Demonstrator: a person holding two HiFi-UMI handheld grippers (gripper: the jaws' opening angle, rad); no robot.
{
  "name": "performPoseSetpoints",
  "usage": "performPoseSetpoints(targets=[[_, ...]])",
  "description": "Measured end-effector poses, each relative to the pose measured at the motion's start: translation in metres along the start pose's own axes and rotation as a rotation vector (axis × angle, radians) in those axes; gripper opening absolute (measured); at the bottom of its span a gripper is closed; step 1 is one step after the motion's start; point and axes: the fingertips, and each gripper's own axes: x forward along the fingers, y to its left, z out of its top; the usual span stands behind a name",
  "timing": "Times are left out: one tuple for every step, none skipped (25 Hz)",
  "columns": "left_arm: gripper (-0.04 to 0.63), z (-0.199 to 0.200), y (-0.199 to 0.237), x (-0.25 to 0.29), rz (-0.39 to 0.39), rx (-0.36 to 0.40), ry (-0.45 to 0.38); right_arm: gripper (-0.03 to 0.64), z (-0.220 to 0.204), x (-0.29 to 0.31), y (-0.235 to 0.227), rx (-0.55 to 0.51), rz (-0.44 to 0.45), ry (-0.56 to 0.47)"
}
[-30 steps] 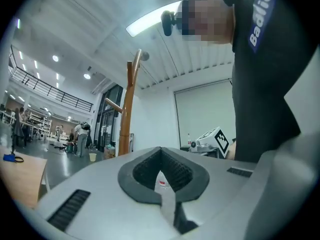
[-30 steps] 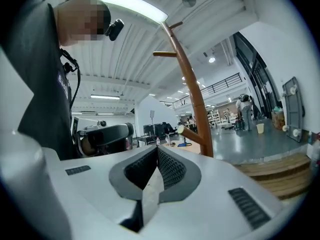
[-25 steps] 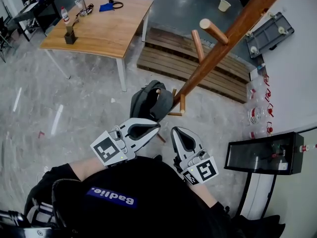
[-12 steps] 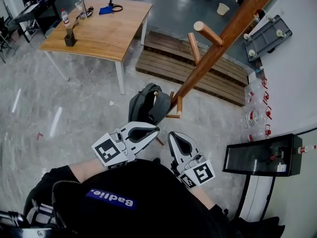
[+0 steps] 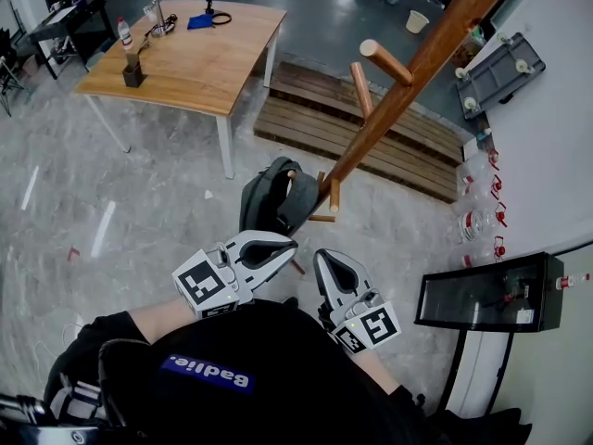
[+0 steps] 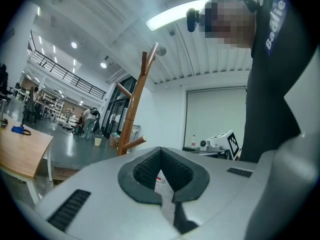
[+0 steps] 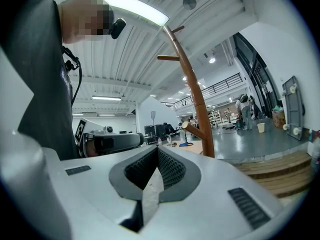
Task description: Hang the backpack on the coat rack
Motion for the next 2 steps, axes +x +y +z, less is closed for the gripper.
performPoseSetpoints(targets=[[0.008, -0.0007, -0.0004, -0.0004, 0.0, 0.001, 0.0, 0.006, -0.0008, -0.0008, 0.0001, 0.001, -0.002, 0.0], [0.008, -0.0014, -0.0009, -0.0008, 0.001, 0.001, 0.001, 0.006, -0.0016, -0.0015, 0.0002, 0.003, -0.004, -0.001]])
